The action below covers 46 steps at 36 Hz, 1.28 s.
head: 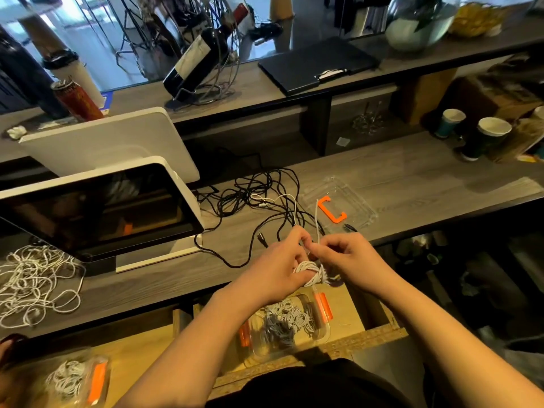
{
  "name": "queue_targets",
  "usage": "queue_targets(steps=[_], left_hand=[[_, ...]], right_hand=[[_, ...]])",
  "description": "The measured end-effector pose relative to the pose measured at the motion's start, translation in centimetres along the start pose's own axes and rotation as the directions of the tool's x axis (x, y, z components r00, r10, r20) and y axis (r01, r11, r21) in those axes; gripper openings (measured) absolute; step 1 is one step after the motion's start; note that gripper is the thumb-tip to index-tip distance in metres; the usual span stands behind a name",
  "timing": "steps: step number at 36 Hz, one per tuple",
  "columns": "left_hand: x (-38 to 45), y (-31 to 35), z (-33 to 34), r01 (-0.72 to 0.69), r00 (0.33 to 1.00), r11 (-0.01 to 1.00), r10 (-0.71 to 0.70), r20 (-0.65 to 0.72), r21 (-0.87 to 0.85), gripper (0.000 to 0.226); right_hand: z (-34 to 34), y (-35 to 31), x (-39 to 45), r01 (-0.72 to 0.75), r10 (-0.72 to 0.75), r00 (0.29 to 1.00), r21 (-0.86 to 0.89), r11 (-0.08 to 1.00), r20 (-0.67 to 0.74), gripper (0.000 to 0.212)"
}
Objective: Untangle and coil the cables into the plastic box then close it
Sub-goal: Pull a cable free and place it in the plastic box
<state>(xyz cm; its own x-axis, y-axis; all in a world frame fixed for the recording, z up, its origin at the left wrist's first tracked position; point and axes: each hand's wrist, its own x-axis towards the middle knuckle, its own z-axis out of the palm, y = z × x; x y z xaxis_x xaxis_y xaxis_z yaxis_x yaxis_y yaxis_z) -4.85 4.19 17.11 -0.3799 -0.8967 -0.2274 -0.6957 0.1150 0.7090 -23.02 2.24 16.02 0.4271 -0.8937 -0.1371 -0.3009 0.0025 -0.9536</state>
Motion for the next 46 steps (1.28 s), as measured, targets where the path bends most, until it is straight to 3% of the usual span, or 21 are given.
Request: queue_targets(steps=[2, 6, 10, 14, 18, 20, 23, 26, 30, 32, 34, 36, 38, 40, 43, 46], left_hand=[[-0.3, 0.1, 0.1, -0.075, 0.997, 0.995, 0.077, -0.027, 0.062, 0.045], [-1.3, 0.3, 0.4, -0.215, 0.962, 0.967, 0.234, -0.139, 0.137, 0.045], [-1.5, -0.2, 0.7, -0.243, 0.932, 0.964, 0.263, -0.25, 0.11, 0.052], [-1.8, 0.4, 0.7, -0.143, 0.936, 0.979, 0.088, -0.342, -0.142, 0.045], [-1.7, 0.4, 0.5, -0.063, 0.948, 0.872, -0.101, -0.302, -0.486, 0.041], [-1.7, 0.2, 0.2, -0.056, 0.946, 0.845, -0.126, -0.3, -0.532, 0.039], [-2.1, 0.0, -0.2, -0.105, 0.938, 0.908, -0.045, -0.343, -0.407, 0.037], [-2.4, -0.8, -0.1, -0.264, 0.901, 0.963, 0.23, -0.368, -0.045, 0.036], [-2.4, -1.3, 0.7, -0.446, 0.807, 0.871, 0.491, -0.33, 0.206, 0.042], [-2.3, -1.6, 1.1, -0.483, 0.774, 0.841, 0.541, -0.33, 0.243, 0.051], [-2.2, -1.6, 1.0, -0.449, 0.786, 0.877, 0.479, -0.392, 0.171, 0.042], [-2.4, -1.3, 0.4, -0.341, 0.848, 0.937, 0.27, -0.456, -0.079, 0.024], [-2.5, -0.7, -0.3, -0.258, 0.893, 0.877, 0.057, -0.446, -0.404, 0.02], [-2.1, -0.3, -0.7, -0.153, 0.905, 0.779, -0.136, -0.402, -0.608, 0.032], [-1.6, 0.0, -1.6, 0.2, 0.913, 0.694, -0.388, -0.125, -0.692, 0.051], [-1.5, 0.0, -2.1, 0.399, 0.897, 0.486, -0.383, 0.221, -0.777, 0.054]], right_hand=[[-0.3, 0.0, 0.1, -0.062, 0.06, 0.998, 0.066, 0.996, 0.022, 0.04], [-0.2, 0.4, 0.2, -0.099, 0.105, 0.994, 0.175, 0.98, -0.025, 0.031], [0.2, 0.2, 0.3, -0.093, 0.109, 0.992, 0.21, 0.973, -0.069, 0.029], [1.0, -0.2, 0.6, -0.064, 0.109, 0.981, 0.261, 0.963, -0.161, 0.036], [1.7, -0.5, 0.5, -0.007, 0.076, 0.967, 0.275, 0.961, -0.241, 0.037], [1.8, -0.8, 0.6, -0.035, 0.1, 0.975, 0.307, 0.951, -0.199, 0.036], [1.3, -1.4, 0.6, -0.157, 0.158, 0.987, 0.298, 0.942, 0.022, 0.034], [0.8, -1.5, 0.6, -0.275, 0.216, 0.945, 0.237, 0.932, 0.246, 0.029], [0.3, -0.6, 0.6, -0.4, 0.246, 0.857, 0.283, 0.872, 0.453, 0.029], [0.4, -0.4, 0.8, -0.406, 0.258, 0.868, 0.309, 0.86, 0.424, 0.033], [0.6, -0.1, 1.1, -0.277, 0.204, 0.942, 0.275, 0.921, 0.266, 0.037], [1.3, 0.0, 1.3, -0.119, 0.107, 0.992, 0.252, 0.96, 0.062, 0.038], [1.9, -0.4, 1.4, 0.004, 0.03, 0.989, 0.223, 0.975, -0.148, 0.035], [2.3, -0.8, 1.5, 0.122, -0.087, 0.952, 0.103, 0.987, -0.292, 0.031], [2.8, -0.9, 1.6, 0.24, -0.272, 0.897, -0.132, 0.962, -0.349, 0.026], [3.1, -0.8, 1.7, 0.304, -0.406, 0.848, -0.315, 0.899, -0.341, 0.03]])
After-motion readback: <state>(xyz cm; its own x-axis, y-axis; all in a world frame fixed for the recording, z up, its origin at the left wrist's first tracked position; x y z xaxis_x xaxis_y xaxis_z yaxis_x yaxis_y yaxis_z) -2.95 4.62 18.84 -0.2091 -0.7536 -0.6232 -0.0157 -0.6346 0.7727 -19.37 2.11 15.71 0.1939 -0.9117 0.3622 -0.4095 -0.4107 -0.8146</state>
